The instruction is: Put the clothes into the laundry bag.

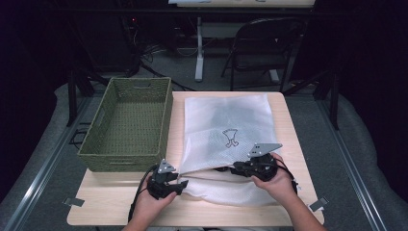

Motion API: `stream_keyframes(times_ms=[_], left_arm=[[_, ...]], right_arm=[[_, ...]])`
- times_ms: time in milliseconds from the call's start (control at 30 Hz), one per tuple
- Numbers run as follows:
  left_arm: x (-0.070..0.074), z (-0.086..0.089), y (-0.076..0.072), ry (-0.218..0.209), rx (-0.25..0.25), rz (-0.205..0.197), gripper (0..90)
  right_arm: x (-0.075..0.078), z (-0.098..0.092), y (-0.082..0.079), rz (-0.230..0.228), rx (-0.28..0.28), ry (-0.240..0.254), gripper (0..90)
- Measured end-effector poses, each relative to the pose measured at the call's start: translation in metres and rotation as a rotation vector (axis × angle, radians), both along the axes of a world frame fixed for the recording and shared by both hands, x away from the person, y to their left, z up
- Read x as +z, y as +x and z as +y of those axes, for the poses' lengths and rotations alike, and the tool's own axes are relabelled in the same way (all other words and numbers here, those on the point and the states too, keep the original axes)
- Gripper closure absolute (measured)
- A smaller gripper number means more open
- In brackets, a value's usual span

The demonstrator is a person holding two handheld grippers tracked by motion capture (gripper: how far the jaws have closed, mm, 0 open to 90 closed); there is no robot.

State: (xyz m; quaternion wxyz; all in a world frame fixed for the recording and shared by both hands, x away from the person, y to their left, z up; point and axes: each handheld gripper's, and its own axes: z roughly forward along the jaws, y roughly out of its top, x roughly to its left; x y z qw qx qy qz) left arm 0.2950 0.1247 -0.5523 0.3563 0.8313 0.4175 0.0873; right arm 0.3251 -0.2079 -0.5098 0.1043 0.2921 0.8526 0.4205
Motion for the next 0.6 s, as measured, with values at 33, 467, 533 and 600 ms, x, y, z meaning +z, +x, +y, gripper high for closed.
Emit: stream_keyframes(times_ms=[33, 467, 533, 600], left_arm=[[0.0000, -0.0014, -0.0007, -0.004, -0.004, -0.001, 49.6], [-0.0062, -0.0094, 0.0007, 0.032, -0.037, 0.015, 49.4], [-0.0046, -0.0077, -0.0001, 0.036, -0.024, 0.009, 49.3], [-0.0031, -0.0052, -0.0005, 0.030, -0.008, 0.002, 48.8]], right_arm=[[-0.0009, 0.0004, -0.0002, 0.006, -0.002, -0.001, 89.1], [-0.0061, 0.0001, 0.0016, 0.016, -0.004, -0.008, 88.9], [-0.0060, -0.0003, 0.0015, 0.019, -0.006, -0.007, 88.9], [-0.0050, -0.0011, 0.0014, 0.017, -0.006, -0.005, 89.0]])
